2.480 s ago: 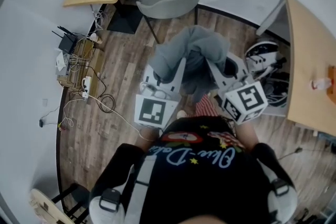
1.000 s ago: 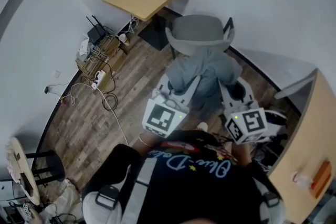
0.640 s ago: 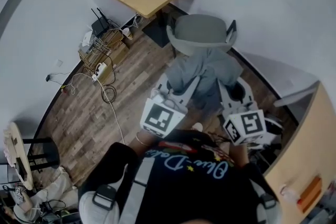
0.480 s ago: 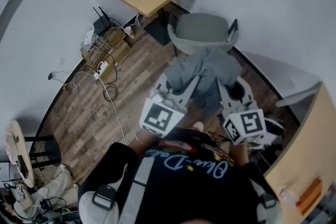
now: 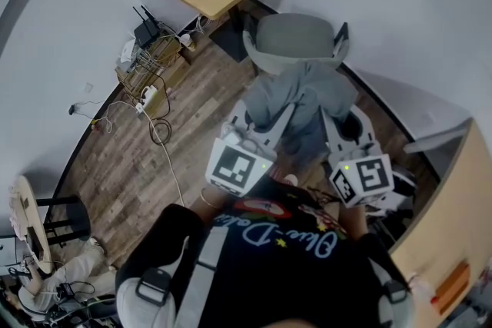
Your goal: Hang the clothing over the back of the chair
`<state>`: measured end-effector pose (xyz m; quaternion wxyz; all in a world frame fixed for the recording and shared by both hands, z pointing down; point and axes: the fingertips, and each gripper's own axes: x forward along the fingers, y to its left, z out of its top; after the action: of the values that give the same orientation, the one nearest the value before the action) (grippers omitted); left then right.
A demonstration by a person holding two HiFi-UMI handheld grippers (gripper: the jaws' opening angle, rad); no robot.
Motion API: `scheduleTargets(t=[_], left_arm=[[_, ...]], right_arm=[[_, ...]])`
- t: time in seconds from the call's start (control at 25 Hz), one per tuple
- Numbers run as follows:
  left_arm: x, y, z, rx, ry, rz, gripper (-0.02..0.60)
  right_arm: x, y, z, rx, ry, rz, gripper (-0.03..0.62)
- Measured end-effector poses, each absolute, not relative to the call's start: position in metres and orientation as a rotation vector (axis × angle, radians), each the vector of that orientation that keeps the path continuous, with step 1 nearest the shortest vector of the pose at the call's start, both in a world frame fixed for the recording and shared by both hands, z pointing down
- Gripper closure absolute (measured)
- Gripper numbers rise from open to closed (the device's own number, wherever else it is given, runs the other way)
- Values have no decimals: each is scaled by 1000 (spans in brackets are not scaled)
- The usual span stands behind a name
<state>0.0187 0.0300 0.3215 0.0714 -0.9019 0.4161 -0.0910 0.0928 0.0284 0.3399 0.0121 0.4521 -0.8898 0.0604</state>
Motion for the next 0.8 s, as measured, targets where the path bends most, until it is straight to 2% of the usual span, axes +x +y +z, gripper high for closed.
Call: scheduleTargets(t=[0.8], left_arm=[[27,-92,319,-2681,1201,-179,506]], right_arm=[[101,-92,332,1431,-2719,86,525]])
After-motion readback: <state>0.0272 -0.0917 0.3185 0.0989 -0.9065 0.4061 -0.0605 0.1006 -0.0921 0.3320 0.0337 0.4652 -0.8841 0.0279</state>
